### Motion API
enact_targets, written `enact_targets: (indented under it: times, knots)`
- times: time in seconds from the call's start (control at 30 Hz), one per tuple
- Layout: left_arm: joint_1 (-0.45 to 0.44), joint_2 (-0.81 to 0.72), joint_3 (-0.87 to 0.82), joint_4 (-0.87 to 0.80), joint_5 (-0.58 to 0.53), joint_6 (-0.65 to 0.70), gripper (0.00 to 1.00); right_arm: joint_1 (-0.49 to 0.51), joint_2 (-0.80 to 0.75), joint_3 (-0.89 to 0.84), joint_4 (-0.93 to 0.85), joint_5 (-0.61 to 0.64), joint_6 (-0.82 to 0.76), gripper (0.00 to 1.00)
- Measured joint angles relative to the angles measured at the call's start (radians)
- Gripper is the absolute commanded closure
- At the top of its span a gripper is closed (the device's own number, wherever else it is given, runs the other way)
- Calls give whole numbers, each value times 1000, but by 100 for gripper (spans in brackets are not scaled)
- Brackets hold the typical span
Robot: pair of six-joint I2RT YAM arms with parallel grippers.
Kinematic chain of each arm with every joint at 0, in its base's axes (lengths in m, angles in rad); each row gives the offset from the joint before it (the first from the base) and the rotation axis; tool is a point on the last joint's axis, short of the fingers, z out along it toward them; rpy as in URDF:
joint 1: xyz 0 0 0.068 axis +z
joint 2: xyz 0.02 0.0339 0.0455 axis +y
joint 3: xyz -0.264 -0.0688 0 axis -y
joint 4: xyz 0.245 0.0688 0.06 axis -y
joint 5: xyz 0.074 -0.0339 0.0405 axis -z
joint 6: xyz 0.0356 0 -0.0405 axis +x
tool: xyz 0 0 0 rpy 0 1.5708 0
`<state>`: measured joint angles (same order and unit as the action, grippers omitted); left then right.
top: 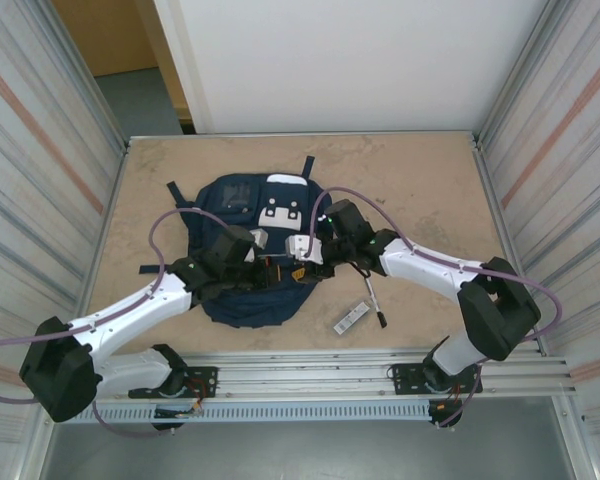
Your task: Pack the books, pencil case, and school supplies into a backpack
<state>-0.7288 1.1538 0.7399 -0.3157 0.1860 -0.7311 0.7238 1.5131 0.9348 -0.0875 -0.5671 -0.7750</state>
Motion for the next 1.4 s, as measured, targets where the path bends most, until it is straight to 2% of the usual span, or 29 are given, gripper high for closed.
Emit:
enact_targets:
  times: [0.13, 0.17, 0.23, 0.27, 0.33, 0.43, 0.57, 0.63, 0.67, 0.7, 0.77, 0.87, 0.97, 1.0, 1.2, 1.33, 1.4]
  knots:
    - [0, 7, 0, 29, 1, -7, 100, 32, 9, -2, 87, 25, 51, 56]
    - [0, 8, 0, 30, -2, -8, 100, 40, 21, 1, 98, 32, 60, 63]
    - [0, 8, 0, 28, -6, -7, 100, 50, 46, 3, 109, 55, 63, 86]
    - [1, 8, 0, 28, -11, -7, 100, 49, 56, 3, 116, 68, 63, 94]
    - [10, 4, 0, 18, -31, -9, 100, 47, 57, -6, 127, 78, 59, 100]
    - [73, -35, -3, -35, -36, -26, 100, 17, 42, -38, 163, 62, 52, 100]
    - [278, -150, -84, -84, -16, -31, 100, -110, 19, -47, 140, 8, 52, 98]
    - [367, -205, -143, -74, 12, -29, 100, -160, 16, -44, 121, 3, 48, 88]
    - [384, -215, -161, -52, 32, -26, 100, -164, 16, -44, 119, -3, 48, 79]
    - [390, -218, -169, -44, 45, -22, 100, -160, 16, -45, 114, -6, 46, 65]
    - [400, -209, -172, -44, 61, -11, 100, -161, 12, -48, 109, 0, 50, 60]
    - [359, -166, -167, -39, 71, 12, 100, -153, 5, -54, 104, 26, 65, 54]
    - [252, -131, -134, -44, 60, 36, 100, -111, -13, -55, 87, 51, 77, 52]
    - [211, -127, -116, -47, 55, 43, 100, -88, -23, -55, 83, 60, 88, 46]
    - [70, -85, -28, -19, 71, 51, 100, 2, -65, -55, 72, 88, 94, 46]
    - [44, -31, -8, 15, 103, 50, 100, 13, -55, -55, 77, 102, 93, 55]
    - [40, -19, -9, 27, 114, 47, 100, 16, -46, -55, 81, 92, 81, 71]
